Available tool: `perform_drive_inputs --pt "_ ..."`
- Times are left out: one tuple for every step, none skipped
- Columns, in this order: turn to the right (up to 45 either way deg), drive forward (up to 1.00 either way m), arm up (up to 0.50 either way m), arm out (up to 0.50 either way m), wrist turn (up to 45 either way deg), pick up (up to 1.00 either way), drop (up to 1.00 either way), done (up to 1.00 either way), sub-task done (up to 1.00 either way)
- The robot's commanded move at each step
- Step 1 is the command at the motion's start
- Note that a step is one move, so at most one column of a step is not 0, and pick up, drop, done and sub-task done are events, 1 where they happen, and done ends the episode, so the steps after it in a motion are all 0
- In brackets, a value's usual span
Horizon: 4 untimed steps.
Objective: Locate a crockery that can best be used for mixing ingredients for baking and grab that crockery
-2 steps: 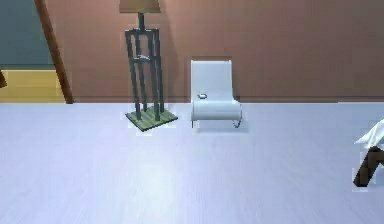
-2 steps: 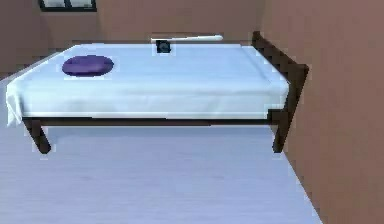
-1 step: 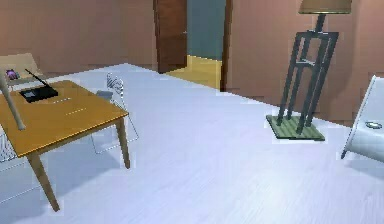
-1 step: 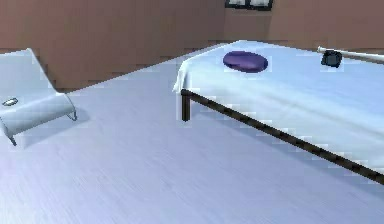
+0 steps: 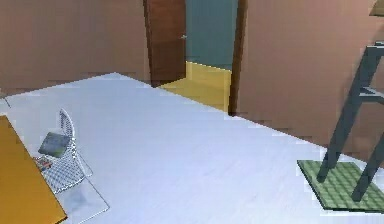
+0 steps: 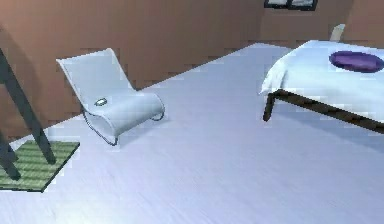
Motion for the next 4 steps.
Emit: perform_drive_inputs --pt "-3.0 0.00 0.00 0.00 0.0 0.00 0.00 0.00 0.00" --pt "0.0 0.45 0.00 0.00 0.0 0.00 0.00 0.00 0.00" --pt "0.0 0.95 0.00 0.00 0.0 0.00 0.00 0.00 0.00" --pt "-42.0 0.00 0.00 0.00 0.0 0.00 0.00 0.00 0.00"
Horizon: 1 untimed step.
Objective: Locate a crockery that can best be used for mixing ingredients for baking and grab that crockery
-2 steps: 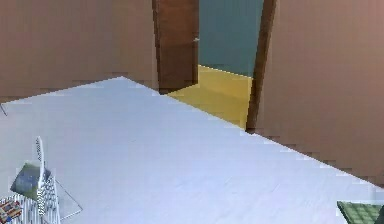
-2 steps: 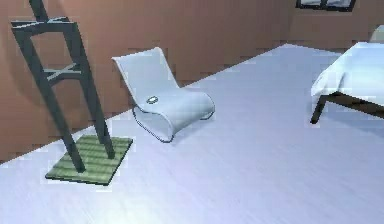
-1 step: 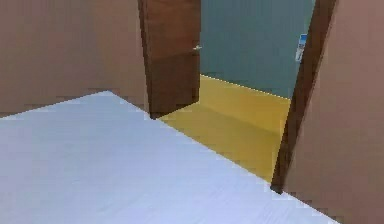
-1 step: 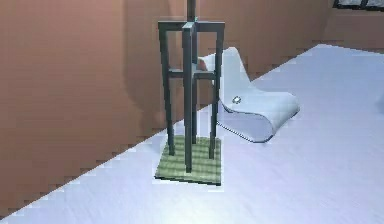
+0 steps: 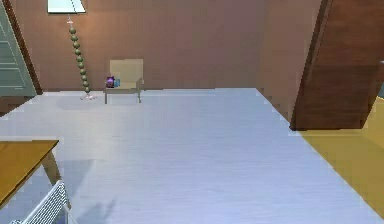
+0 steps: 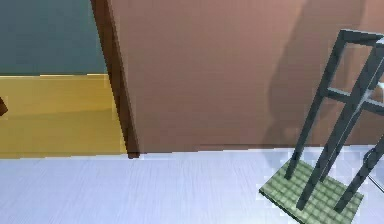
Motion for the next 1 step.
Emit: perform_drive_inputs --pt "-3.0 0.00 0.00 0.00 0.0 0.00 0.00 0.00 0.00"
